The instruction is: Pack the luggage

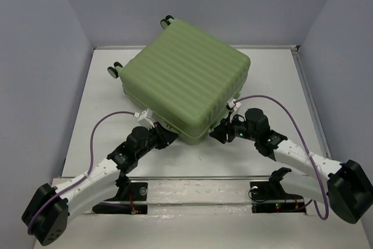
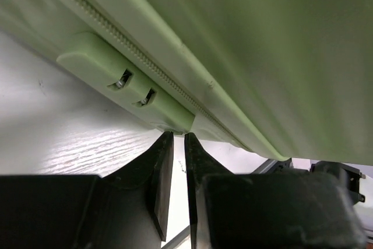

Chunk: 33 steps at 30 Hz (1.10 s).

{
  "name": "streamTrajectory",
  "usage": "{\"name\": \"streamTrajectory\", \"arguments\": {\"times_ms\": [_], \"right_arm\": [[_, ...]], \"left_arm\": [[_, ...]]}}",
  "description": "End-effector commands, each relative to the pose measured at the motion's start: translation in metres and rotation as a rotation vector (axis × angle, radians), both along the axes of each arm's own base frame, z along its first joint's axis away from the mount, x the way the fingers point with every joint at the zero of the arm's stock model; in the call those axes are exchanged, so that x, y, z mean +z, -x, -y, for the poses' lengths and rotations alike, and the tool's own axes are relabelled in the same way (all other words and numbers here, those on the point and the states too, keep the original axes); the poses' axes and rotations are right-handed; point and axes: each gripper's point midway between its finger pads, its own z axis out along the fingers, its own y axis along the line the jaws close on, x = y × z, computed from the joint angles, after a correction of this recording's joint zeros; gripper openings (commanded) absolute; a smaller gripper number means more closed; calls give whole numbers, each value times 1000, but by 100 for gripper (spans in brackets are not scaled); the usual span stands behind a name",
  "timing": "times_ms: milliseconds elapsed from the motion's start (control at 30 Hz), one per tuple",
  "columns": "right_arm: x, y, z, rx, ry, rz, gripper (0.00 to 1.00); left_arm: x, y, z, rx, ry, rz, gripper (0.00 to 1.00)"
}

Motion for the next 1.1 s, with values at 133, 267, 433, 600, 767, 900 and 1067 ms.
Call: {"name": "streamTrajectory", "arguments": {"times_ms": [133, 267, 433, 600, 767, 900, 1067], "right_arm": [[21, -30, -5, -36, 8, 160, 47], [19, -29, -12, -9, 7, 159, 44], [22, -31, -16, 1, 2, 182, 43], [27, -33, -20, 1, -8, 203, 43], [30, -31, -25, 11, -14, 218, 43], [37, -32, -27, 9, -23, 238, 43], [46, -33, -27, -6, -36, 269, 43]], "left_arm": [[26, -9, 11, -30, 19, 74, 25], [32, -6, 16, -58, 32, 81, 25], [38, -4, 19, -72, 48, 86, 25], [42, 0, 26, -95, 56, 88, 25], [43, 2, 29, -101, 59, 82, 25], [45, 2, 30, -102, 64, 86, 25], [44, 3, 31, -106, 63, 81, 25]]}}
